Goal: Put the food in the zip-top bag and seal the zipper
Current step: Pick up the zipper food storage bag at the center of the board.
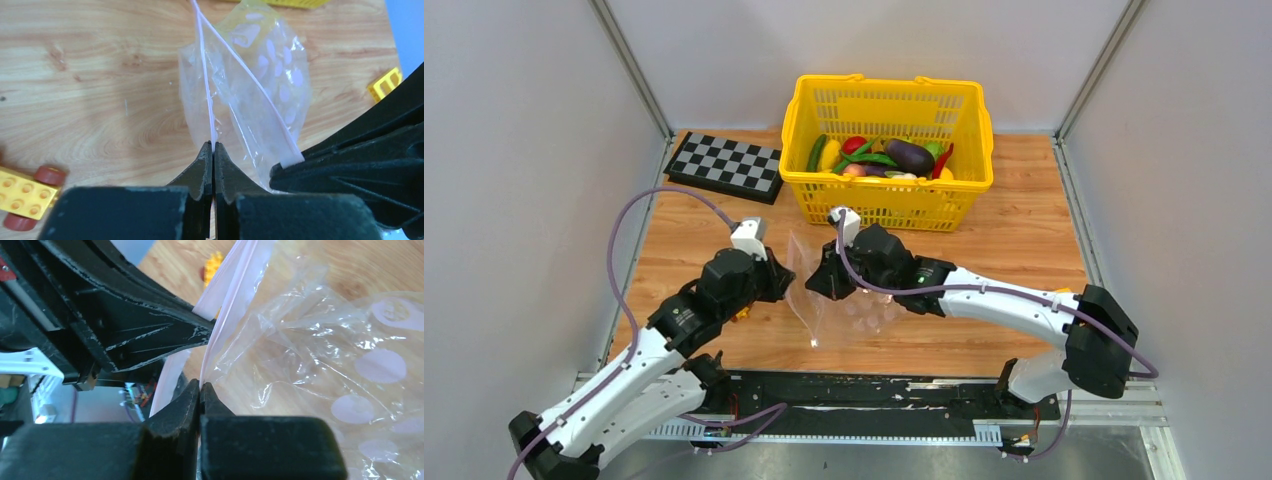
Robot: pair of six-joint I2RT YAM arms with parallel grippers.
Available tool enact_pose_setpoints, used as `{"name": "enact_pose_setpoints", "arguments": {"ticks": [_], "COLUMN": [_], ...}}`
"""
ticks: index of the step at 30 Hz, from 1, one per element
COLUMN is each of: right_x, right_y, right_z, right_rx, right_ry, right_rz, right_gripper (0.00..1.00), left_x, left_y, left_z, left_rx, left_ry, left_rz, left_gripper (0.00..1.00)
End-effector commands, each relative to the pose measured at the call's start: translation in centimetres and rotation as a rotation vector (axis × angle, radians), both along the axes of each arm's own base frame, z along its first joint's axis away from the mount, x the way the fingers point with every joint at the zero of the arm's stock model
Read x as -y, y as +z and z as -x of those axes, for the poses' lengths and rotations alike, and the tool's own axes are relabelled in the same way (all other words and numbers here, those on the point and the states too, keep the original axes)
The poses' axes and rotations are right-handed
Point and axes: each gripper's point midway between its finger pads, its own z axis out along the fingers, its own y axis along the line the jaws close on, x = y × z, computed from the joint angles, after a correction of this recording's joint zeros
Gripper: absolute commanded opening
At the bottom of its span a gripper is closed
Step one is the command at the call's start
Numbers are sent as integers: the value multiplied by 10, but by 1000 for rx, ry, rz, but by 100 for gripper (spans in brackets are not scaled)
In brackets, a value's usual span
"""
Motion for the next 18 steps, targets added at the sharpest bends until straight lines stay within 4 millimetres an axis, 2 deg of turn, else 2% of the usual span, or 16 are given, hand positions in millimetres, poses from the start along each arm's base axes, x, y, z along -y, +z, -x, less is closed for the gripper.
{"name": "enact_pose_setpoints", "arguments": {"ticks": [1, 5, 9, 12, 14, 16, 18], "right_x": [-29, -42, -55, -56, -51, -44, -33], "right_y": [73, 107, 142, 169, 181, 172, 140], "right_z": [16, 28, 39, 44, 45, 38, 18], "right_rx": [52, 31, -4, 5, 5, -18, -24], "right_ry": [132, 207, 282, 310, 320, 269, 133], "right_rz": [-213, -320, -449, -526, -582, -576, -483], "right_gripper": [2, 2, 2, 2, 2, 2, 2], "left_x": [-24, -47, -72, -75, -69, -57, -43], "left_y": [55, 99, 134, 158, 164, 163, 151], "left_z": [-4, 3, 12, 18, 21, 22, 17], "left_rx": [129, 203, 230, 232, 210, 177, 137], "left_ry": [75, 112, 154, 134, 96, 34, -12], "left_rz": [-13, -50, -115, -126, -135, -138, -152], "left_gripper": [0, 0, 0, 0, 0, 0, 0]}}
